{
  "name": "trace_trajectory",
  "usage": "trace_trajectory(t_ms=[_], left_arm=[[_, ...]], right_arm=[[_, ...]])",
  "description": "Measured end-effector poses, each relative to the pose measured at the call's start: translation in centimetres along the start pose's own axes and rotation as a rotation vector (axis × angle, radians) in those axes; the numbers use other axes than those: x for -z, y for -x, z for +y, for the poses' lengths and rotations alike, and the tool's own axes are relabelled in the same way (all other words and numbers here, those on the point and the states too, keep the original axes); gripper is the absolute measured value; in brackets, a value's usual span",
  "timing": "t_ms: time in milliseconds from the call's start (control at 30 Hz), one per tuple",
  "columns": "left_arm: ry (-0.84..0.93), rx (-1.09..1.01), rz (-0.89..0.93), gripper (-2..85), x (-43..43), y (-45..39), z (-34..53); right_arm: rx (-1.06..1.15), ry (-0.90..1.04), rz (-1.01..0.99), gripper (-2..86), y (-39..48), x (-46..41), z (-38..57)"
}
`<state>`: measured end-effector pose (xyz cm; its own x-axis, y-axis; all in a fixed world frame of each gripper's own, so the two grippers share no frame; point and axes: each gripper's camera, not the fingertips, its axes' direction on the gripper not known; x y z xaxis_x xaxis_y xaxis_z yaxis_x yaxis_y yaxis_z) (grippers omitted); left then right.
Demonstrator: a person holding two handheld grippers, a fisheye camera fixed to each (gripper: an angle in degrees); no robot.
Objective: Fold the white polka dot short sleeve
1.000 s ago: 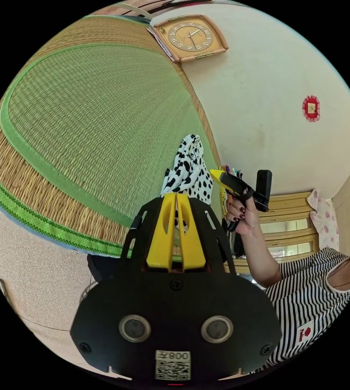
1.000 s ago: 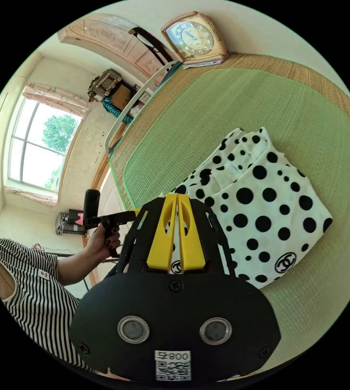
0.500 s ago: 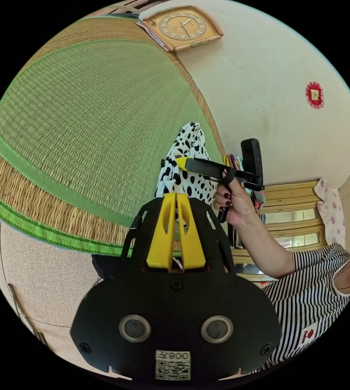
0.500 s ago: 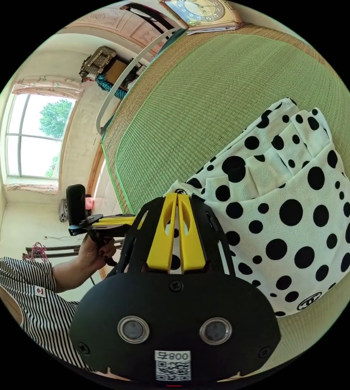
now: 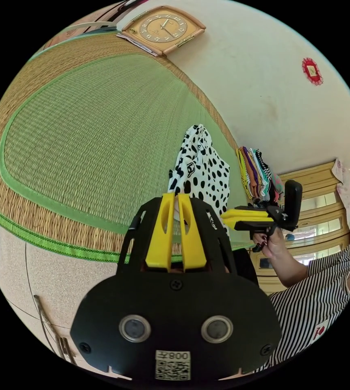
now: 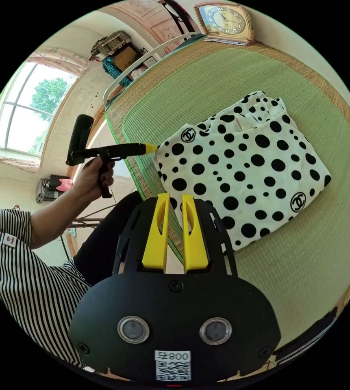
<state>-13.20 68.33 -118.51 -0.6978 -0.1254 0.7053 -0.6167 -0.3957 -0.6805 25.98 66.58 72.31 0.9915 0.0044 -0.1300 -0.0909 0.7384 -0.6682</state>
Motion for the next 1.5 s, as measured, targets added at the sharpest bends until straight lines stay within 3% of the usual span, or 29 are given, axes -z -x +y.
trace_trajectory(t_ms=[267, 633, 833, 1067, 1233, 1400, 1500], left_arm=[[0.023, -0.038, -0.028, 1.1, -0.2, -2.6, 0.5], [0.028, -0.061, -0.032, 0.9, -0.3, -5.6, 1.7], [0.077, -0.004, -0.038, 0.9, -2.4, -5.1, 2.7], [0.017, -0.008, -0.043, 0.9, -1.9, -7.0, 4.1], [-0.012, -0.092, -0.051, 0.4, -2.6, -10.4, 5.1], [0.107, -0.052, -0.107, 0.5, -5.6, -10.0, 5.4], [0.061, -0.034, -0.071, 0.8, -4.9, -10.6, 6.1]], right_arm=[[0.043, 0.087, 0.313, 5.7, 4.1, -2.8, 4.7], [0.055, 0.019, 0.414, 0.9, 6.6, -0.8, 5.9], [0.026, 0.095, 0.343, 1.5, 4.8, -4.0, 6.2], [-0.020, 0.060, 0.270, 2.5, 3.3, -2.7, 6.8], [-0.098, 0.003, 0.144, 1.1, 1.3, -1.4, 8.0], [-0.234, -0.067, 0.006, 0.3, -2.8, -0.5, 9.5], [-0.316, -0.061, -0.103, 0.2, -5.7, -1.2, 10.6]])
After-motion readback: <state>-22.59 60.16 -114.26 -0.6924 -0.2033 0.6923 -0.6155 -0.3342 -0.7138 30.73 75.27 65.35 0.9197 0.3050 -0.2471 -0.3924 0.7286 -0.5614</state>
